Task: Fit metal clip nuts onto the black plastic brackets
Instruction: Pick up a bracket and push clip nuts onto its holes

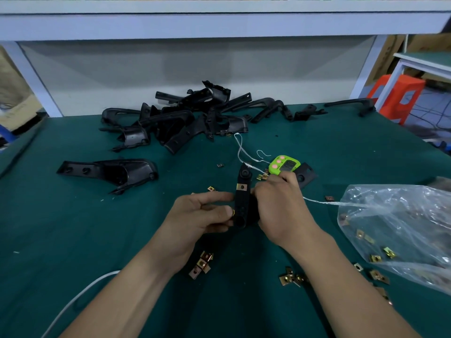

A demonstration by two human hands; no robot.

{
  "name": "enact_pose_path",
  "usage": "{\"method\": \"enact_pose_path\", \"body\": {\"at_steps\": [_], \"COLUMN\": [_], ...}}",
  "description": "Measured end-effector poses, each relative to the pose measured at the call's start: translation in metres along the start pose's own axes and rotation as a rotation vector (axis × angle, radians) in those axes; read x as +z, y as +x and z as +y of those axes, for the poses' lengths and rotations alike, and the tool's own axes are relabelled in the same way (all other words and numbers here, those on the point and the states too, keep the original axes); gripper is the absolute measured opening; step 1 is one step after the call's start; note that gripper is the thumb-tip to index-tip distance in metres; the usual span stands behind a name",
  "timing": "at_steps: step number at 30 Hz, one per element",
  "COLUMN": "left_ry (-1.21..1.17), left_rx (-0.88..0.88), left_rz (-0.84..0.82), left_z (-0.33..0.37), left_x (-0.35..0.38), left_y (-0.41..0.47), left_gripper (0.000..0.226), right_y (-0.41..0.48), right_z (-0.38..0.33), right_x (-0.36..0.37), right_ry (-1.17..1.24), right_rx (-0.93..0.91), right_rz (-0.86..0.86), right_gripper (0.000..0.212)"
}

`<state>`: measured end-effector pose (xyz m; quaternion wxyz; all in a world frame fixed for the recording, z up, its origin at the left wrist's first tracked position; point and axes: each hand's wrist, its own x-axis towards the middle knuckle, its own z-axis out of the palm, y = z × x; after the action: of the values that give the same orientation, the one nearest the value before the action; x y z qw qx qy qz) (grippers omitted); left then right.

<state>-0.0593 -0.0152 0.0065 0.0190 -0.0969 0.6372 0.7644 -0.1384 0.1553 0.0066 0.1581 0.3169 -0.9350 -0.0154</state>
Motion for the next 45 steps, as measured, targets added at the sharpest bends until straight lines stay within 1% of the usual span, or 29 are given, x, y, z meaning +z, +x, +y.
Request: {"method": "enact_pose_path", "body": {"at_steps": [3, 6, 8, 11, 14, 16, 22, 27, 32, 35, 37, 40, 42, 43, 45], "left_ry": [0.017, 0.023, 0.020, 0.008, -0.017, -0.020, -0.048, 0.036, 0.039, 0.011, -0.039, -0.174, -0.235, -0.216, -0.072], "left_rx": [0.005, 0.003, 0.007, 0.012, 0.001, -0.006, -0.024, -0.022, -0.015, 0.003, 0.015, 0.018, 0.016, 0.016, 0.033], "left_rz": [-0.012, 0.002, 0.021, 0.008, -0.017, -0.019, 0.007, 0.019, 0.073, 0.144, 0.229, 0.332, 0.371, 0.390, 0.424], "left_z": [0.000, 0.002, 0.002, 0.002, 0.001, 0.001, 0.000, -0.002, -0.002, -0.004, -0.006, -0.007, -0.008, -0.009, -0.014], "left_x": [0.002, 0.001, 0.001, 0.002, 0.002, 0.002, -0.003, -0.001, 0.003, 0.008, 0.010, 0.012, 0.014, 0.016, 0.018], "left_y": [-0.002, -0.001, 0.000, 0.000, 0.000, 0.001, 0.003, 0.001, -0.001, -0.002, -0.002, -0.001, -0.003, -0.003, -0.003], "left_gripper": [0.027, 0.026, 0.027, 0.029, 0.027, 0.033, 0.028, 0.028, 0.028, 0.027, 0.026, 0.023, 0.019, 0.018, 0.015], "right_y": [-0.002, -0.002, -0.002, -0.002, -0.003, -0.003, -0.003, -0.003, -0.002, -0.002, -0.003, -0.003, -0.003, -0.002, -0.002], "right_z": [-0.005, -0.007, -0.005, -0.003, -0.003, -0.004, -0.001, -0.005, -0.009, -0.014, -0.018, -0.024, -0.027, -0.028, -0.027], "right_x": [-0.003, -0.003, -0.003, -0.005, -0.005, -0.006, -0.006, -0.008, -0.007, -0.004, -0.004, -0.006, -0.006, -0.005, -0.004], "right_ry": [-0.020, -0.046, -0.032, -0.027, -0.036, -0.038, -0.041, -0.073, -0.114, -0.116, -0.095, -0.049, -0.044, -0.053, -0.086], "right_rx": [-0.035, -0.056, -0.053, -0.047, -0.042, -0.036, -0.027, -0.041, -0.043, -0.028, -0.002, 0.040, 0.059, 0.067, 0.084], "right_rz": [-0.005, -0.016, 0.003, 0.019, 0.010, 0.009, -0.018, -0.062, -0.094, -0.109, -0.112, -0.099, -0.110, -0.121, -0.150], "right_gripper": [0.029, 0.028, 0.035, 0.046, 0.038, 0.032, 0.029, 0.025, 0.022, 0.028, 0.027, 0.014, 0.017, 0.021, 0.032]}}
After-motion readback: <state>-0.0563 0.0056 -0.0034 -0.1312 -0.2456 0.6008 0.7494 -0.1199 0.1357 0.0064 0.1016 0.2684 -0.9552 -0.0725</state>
